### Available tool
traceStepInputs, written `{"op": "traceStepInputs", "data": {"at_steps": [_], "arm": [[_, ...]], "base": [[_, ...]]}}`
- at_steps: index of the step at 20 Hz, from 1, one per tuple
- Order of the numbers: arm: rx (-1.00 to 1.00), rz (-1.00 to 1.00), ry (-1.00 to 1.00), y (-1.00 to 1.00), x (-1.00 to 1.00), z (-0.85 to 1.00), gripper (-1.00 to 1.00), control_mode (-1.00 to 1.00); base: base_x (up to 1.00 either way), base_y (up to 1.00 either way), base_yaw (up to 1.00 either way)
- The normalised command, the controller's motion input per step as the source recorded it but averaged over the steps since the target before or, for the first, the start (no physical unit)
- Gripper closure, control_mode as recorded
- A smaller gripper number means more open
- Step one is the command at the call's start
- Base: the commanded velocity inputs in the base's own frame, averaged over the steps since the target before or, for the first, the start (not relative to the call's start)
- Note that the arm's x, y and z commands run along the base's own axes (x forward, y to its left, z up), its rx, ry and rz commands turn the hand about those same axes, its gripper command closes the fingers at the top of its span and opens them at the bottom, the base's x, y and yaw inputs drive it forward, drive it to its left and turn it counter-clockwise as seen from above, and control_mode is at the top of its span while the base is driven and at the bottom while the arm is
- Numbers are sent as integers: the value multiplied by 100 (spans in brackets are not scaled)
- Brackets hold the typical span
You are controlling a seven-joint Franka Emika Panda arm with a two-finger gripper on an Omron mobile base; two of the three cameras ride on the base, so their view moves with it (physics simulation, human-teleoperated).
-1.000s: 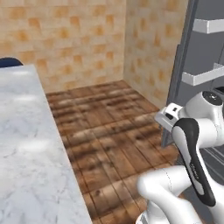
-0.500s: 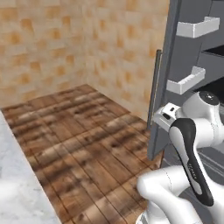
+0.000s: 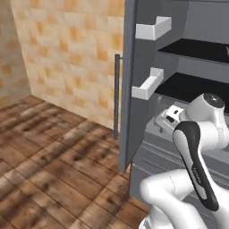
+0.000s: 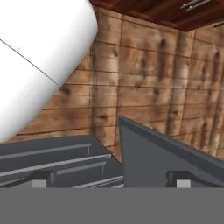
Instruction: Retrieve the bottle and the shaker from the cabinet and place them next to the mixing bowl on the counter. Then add garlic from the fridge to the mixing bowl.
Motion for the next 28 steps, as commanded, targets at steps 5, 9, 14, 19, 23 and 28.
{"op": "traceStepInputs", "data": {"at_steps": [5,9,14,19,23,28], "arm": [[0,0,0,0,0,0,-100,100],[0,0,0,0,0,0,-100,100],[0,0,0,0,0,0,-100,100],[0,0,0,0,0,0,-100,100],[0,0,0,0,0,0,-100,100],[0,0,0,0,0,0,-100,100]], "base": [[46,8,-56],[63,21,-51],[72,32,-44],[45,-21,-39],[50,-11,-29],[38,-8,-32]]}}
